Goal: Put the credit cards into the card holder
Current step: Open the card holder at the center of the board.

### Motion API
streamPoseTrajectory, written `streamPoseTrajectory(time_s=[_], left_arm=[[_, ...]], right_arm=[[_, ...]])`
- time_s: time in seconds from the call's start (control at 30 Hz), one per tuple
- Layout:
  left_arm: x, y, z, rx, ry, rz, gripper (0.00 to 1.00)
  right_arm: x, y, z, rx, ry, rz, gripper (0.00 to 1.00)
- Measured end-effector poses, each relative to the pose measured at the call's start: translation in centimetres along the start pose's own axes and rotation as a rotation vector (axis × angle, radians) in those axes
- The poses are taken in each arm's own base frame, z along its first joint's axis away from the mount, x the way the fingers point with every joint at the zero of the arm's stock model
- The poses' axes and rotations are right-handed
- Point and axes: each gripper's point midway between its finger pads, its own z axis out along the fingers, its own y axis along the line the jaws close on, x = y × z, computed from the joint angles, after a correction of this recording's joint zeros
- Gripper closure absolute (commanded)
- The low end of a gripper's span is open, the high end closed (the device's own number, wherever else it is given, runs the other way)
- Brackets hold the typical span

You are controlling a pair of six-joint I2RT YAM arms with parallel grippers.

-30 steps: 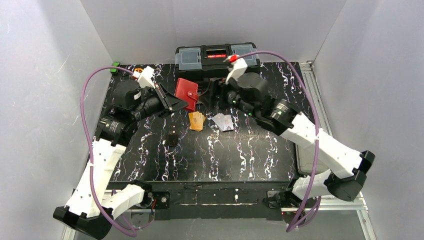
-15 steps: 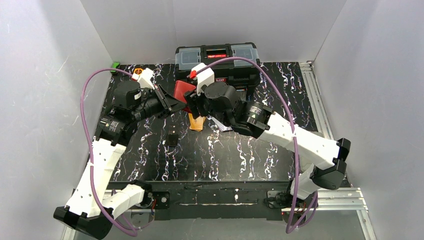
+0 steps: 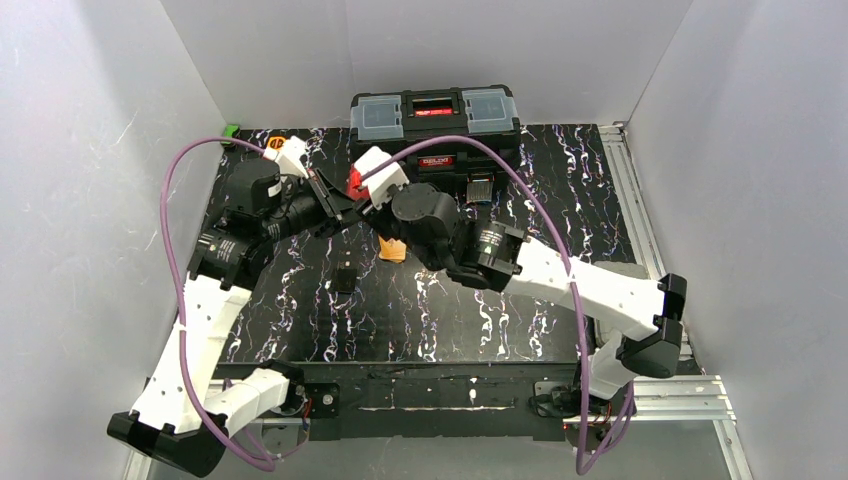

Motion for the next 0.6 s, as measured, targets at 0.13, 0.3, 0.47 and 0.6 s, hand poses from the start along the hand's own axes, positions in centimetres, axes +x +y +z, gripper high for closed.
streamPoseTrajectory(time_s=[0.13, 0.3, 0.47, 0.6], left_arm=[[0.2, 0.2, 0.0, -0.018, 0.017, -0.021, 1.00], [-0.2, -0.1, -0.1, -0.028, 0.016, -0.039, 1.00], [-0.8, -0.7, -0.5, -0.021, -0.004, -0.037, 1.00], [-0.9, -0.8, -0.5, -0.020, -0.008, -0.040, 1.00]], right_arm=[[0.8, 0.1, -0.5, 0.027, -0.032, -0.088, 0.40], [0.3, 0.1, -0.6, 0.069, -0.084, -0.207, 0.40], [-0.8, 0.0, -0.7, 0.107, -0.135, -0.284, 0.41], [-1.1, 0.0, -0.7, 0.129, -0.153, -0.337, 0.42]])
